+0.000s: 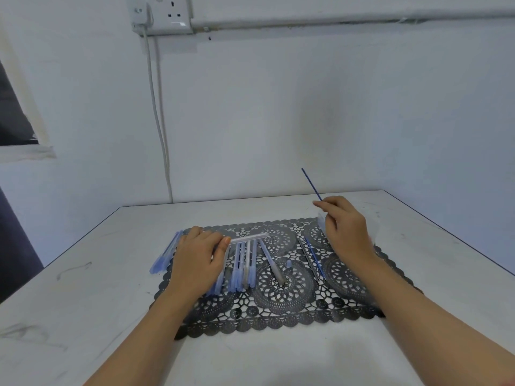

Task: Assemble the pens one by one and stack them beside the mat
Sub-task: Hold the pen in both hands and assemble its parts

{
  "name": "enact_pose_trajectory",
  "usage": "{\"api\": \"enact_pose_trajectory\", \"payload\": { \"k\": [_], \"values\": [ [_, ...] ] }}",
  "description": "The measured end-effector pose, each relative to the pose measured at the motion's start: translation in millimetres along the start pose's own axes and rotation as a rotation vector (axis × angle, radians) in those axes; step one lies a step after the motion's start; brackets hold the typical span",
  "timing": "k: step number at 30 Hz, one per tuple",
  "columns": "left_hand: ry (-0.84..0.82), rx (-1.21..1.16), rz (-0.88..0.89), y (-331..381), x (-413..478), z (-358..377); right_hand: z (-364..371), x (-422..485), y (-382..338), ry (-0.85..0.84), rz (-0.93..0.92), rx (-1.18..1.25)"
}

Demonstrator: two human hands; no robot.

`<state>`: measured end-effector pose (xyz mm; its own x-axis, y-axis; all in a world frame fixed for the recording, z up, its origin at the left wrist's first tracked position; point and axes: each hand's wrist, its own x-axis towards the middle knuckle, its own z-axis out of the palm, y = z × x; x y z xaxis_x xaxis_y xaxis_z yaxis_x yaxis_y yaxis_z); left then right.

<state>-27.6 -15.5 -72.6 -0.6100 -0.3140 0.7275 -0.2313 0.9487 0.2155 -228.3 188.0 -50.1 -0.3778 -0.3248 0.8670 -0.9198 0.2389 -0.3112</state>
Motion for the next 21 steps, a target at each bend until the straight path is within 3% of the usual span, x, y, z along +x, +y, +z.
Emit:
{"api": "enact_pose_trajectory", "payload": {
  "k": [8, 13, 21],
  "values": [
    [-0.007, 0.003, -0.008, 0.5, -0.3, 0.4, 5.6, -6.4, -11.2, -0.065, -0.242, -0.043],
    [-0.007, 0.002, -0.008, 0.0, 0.1, 1.6, 9.3, -6.9, -17.0, -0.053, -0.302, -0.018],
    [-0.006, -0.013, -0.015, 0.5, 0.0, 0.9, 17.0, -13.4, -28.1, -0.227, -0.402, -0.106]
  ]
}}
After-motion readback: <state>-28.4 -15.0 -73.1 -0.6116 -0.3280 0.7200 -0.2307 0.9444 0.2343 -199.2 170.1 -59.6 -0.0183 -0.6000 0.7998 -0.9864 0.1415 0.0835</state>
